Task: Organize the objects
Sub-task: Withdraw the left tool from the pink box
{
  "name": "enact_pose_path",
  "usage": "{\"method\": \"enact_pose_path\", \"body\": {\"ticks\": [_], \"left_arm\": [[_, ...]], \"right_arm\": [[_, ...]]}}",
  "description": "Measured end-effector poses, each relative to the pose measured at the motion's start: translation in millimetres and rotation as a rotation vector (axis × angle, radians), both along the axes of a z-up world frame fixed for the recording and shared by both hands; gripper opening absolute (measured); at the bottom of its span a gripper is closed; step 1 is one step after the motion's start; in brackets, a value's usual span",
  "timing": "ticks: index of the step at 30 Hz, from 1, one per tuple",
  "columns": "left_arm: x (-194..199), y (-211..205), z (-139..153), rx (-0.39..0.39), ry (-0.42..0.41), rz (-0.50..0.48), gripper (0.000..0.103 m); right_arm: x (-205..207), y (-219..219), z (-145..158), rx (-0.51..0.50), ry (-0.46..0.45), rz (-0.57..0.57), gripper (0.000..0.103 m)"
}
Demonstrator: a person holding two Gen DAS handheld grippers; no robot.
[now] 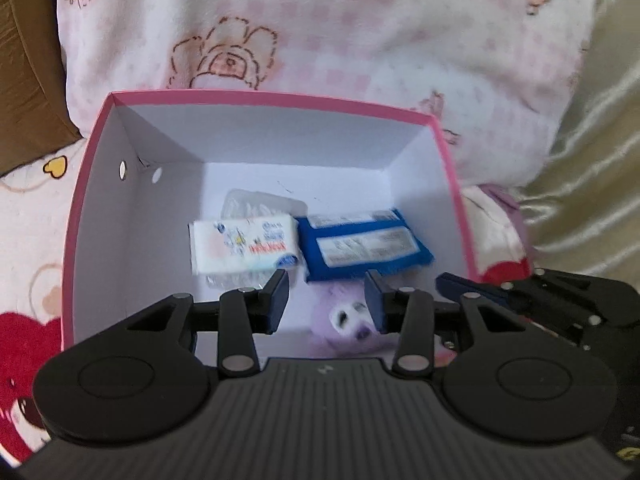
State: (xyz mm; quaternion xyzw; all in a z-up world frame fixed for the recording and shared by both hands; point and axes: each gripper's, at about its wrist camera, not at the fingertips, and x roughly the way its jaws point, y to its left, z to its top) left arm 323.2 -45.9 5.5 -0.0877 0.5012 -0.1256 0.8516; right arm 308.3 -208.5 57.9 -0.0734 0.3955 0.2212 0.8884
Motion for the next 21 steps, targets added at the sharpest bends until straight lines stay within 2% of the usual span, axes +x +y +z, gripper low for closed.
{"method": "enact_pose_path", "body": {"ticks": [3,9,15,21], "left_arm": [[-17.5,1.5,13.1,0.013,-0.013,-0.007,0.042],[-54.8,3.6,50.1,0.059,-0.073,-0.030,0.050],[-88.0,8.1,71.1,0.093,-0.049,-0.025,0.056],[-118.4,12.1,84.3,0.107,-0.062,-0.037,0.058]], "right_arm": [[-19.7,1.2,10.5,-0.011,-0.008,0.025,0.027],[-53.2,1.8,37.4,-0.011,-0.005,0.041,0.034],[-77.2,1.0,56.4,0.031,0.018,0.032,0.038],[-106.9,7.3,70.4,-0.001,-0.012,0.055,0.038]]}}
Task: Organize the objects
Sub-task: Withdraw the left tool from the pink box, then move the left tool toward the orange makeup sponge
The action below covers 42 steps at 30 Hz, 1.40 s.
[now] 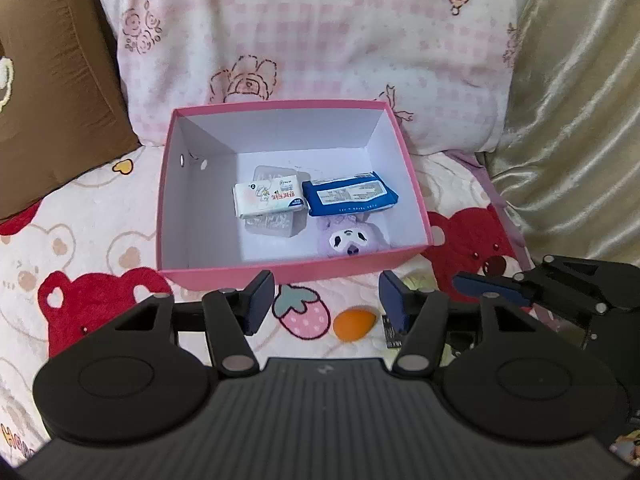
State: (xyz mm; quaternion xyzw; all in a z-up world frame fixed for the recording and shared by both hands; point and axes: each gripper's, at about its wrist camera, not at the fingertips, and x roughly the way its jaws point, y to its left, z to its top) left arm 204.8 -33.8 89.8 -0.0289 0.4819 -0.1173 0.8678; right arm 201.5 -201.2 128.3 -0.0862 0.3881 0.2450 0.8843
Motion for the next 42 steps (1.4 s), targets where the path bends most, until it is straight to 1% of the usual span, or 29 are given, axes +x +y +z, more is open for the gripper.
{"method": "enact_pose_path", "body": {"ticks": [6,10,13,14,16,17,19,21,23,26,29,31,32,34,36,39,42], "left_arm": [[-30.2,9.9,8.8,-0.040,0.000,-0.021,0.060],[-48.4,14.7,9.5,-0.036,-0.011,-0.028,0.064],[-59.6,19.4,7.4,-0.048,-0.012,-0.033,0.070],[-62.5,21.8,4.8,-0.070,-0.004,-0.037,0.072],[-66.2,26.1,-2.0,-0.105,0.020,-0.038,0.073],[-68.7,27.1,-5.8,-0.109,0.027,-0.035,0.073],[-73.1,28.8,-11.6,-0.101,0.028,-0.036,0.073],[-76.9,32.1,-18.6,-0.094,0.027,-0.031,0.076],[-80.0,35.2,-26.3,-0.088,0.030,-0.024,0.077],[-81.8,37.8,-37.4,-0.067,0.033,-0.009,0.082],[-83.0,38.7,-46.8,-0.067,0.039,-0.017,0.085],[-84.3,37.9,-51.1,-0.070,0.034,-0.021,0.088],[-84.4,37.0,-53.3,-0.067,0.028,-0.023,0.091],[-84.5,34.5,-57.8,-0.054,0.013,-0.021,0.093],[-82.9,31.4,-65.4,-0.043,-0.004,-0.010,0.094],[-79.6,27.3,-81.9,-0.040,-0.030,-0.021,0.094],[-80.3,25.3,-99.3,-0.049,0.016,-0.056,0.094]], "right_arm": [[-36.3,-0.1,18.1,-0.012,-0.037,0.005,0.048],[-56.4,-2.3,20.4,-0.011,-0.042,-0.006,0.058],[-67.8,-4.3,16.5,0.002,-0.043,-0.022,0.064],[-71.1,-4.8,13.9,0.004,-0.046,-0.028,0.065],[-77.1,-3.9,5.9,0.006,-0.046,-0.042,0.065],[-78.3,-3.6,1.7,0.013,-0.038,-0.048,0.066],[-82.1,-2.3,-7.8,0.031,-0.025,-0.060,0.069],[-85.9,0.0,-17.1,0.036,-0.022,-0.071,0.073],[-90.1,2.7,-24.1,0.033,-0.032,-0.081,0.074],[-94.4,6.1,-33.1,0.037,-0.045,-0.096,0.075],[-99.5,8.9,-40.0,0.036,-0.072,-0.109,0.076],[-102.3,10.8,-44.4,0.035,-0.087,-0.114,0.077],[-103.0,11.1,-46.4,0.037,-0.091,-0.113,0.077],[-103.9,12.6,-53.6,0.024,-0.110,-0.120,0.077],[-103.6,15.7,-65.0,-0.003,-0.140,-0.123,0.077],[-96.7,16.2,-84.6,0.003,-0.114,-0.137,0.077],[-93.8,15.1,-95.6,0.024,-0.127,-0.165,0.077]]}}
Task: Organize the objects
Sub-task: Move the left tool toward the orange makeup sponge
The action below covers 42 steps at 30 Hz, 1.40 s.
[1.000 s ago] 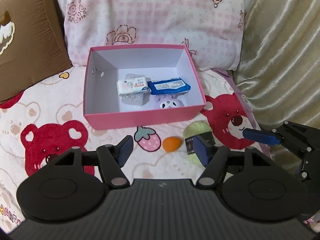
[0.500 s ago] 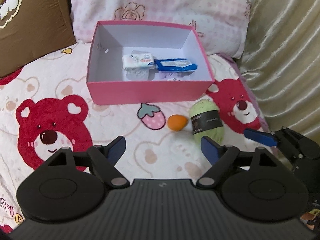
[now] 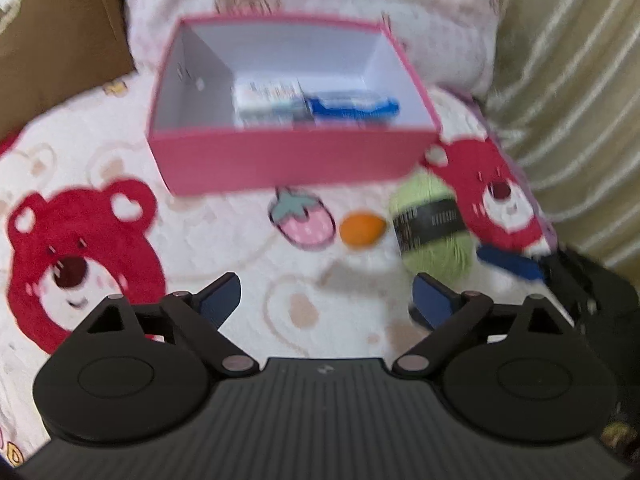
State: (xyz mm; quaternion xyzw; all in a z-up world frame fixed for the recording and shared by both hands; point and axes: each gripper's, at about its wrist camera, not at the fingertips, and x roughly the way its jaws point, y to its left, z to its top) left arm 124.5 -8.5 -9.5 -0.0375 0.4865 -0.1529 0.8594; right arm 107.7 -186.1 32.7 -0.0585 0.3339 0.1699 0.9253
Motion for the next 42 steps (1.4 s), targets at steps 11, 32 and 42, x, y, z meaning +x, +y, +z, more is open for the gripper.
{"method": "enact_pose_path", "body": {"ticks": [11,32,42], "left_arm": [[-3.7,4.0,-28.2,-0.101,-0.106,-0.050,0.094],[41.1,1.1,-109.3,-0.180,-0.162,-0.068,0.093],[54.0,-1.0,-127.1,-0.325,-0.159,0.015,0.091]], "right_arm": [[12.7,8.2,-29.8,0.003,-0.024,-0.061,0.076],[33.1,39.7,-90.6,-0.040,-0.071,-0.124,0.076],[43.7,44.5,-104.0,-0.090,-0.104,-0.138,0.075]]}}
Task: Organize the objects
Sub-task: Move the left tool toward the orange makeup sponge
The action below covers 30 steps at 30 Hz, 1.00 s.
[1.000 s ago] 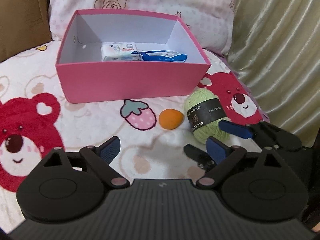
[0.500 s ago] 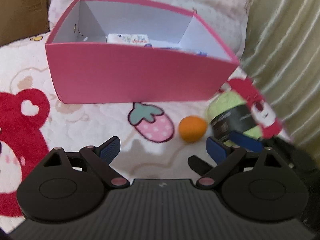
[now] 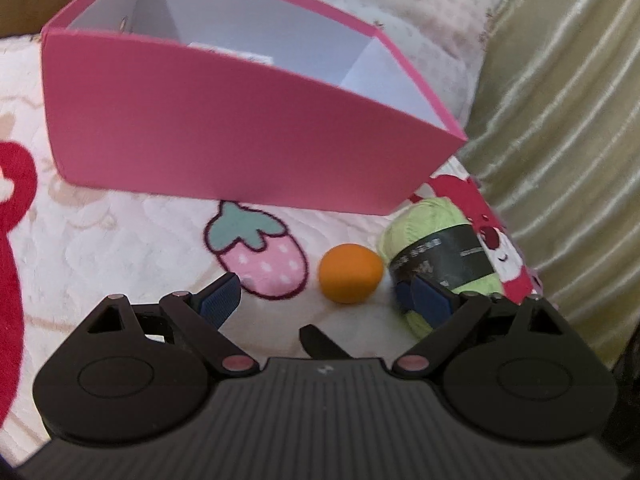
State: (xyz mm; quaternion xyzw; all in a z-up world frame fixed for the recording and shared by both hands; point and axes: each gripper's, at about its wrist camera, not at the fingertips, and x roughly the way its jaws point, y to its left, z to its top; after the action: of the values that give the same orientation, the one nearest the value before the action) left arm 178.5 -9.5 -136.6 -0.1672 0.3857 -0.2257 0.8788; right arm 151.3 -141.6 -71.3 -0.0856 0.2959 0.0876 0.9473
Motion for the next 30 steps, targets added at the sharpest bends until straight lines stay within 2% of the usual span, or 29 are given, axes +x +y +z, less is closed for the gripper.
{"method": "enact_pose_path", "body": {"ticks": [4,7,13,18,22,30], "left_arm": [[7.3,2.8,-10.5,-0.002,0.038,0.034,0.088],[7.8,-0.8,-11.2,0.021,0.015,0.019,0.086],[10.0,-4.7,-12.4,0.047,-0.031,0.008,0.066],[15.1,2.4,-11.1,-0.011,-0.029,0.003,0.055],[21.5,9.0,-13.2,-0.151,0.046,-0.040,0.053],[20.0,1.2,-9.9,-0.174,0.038,-0.114,0.052]], "right_arm": [[1.8,5.8,-5.0,-0.024,-0.004,0.024,0.076],[4.2,7.5,-8.7,-0.036,-0.005,0.028,0.076],[7.1,14.8,-13.7,-0.102,-0.016,0.035,0.081],[10.3,16.4,-15.0,-0.110,-0.018,0.037,0.085],[8.4,14.7,-15.7,-0.068,-0.011,0.063,0.089],[5.1,17.1,-14.5,-0.065,-0.012,0.075,0.090]]}}
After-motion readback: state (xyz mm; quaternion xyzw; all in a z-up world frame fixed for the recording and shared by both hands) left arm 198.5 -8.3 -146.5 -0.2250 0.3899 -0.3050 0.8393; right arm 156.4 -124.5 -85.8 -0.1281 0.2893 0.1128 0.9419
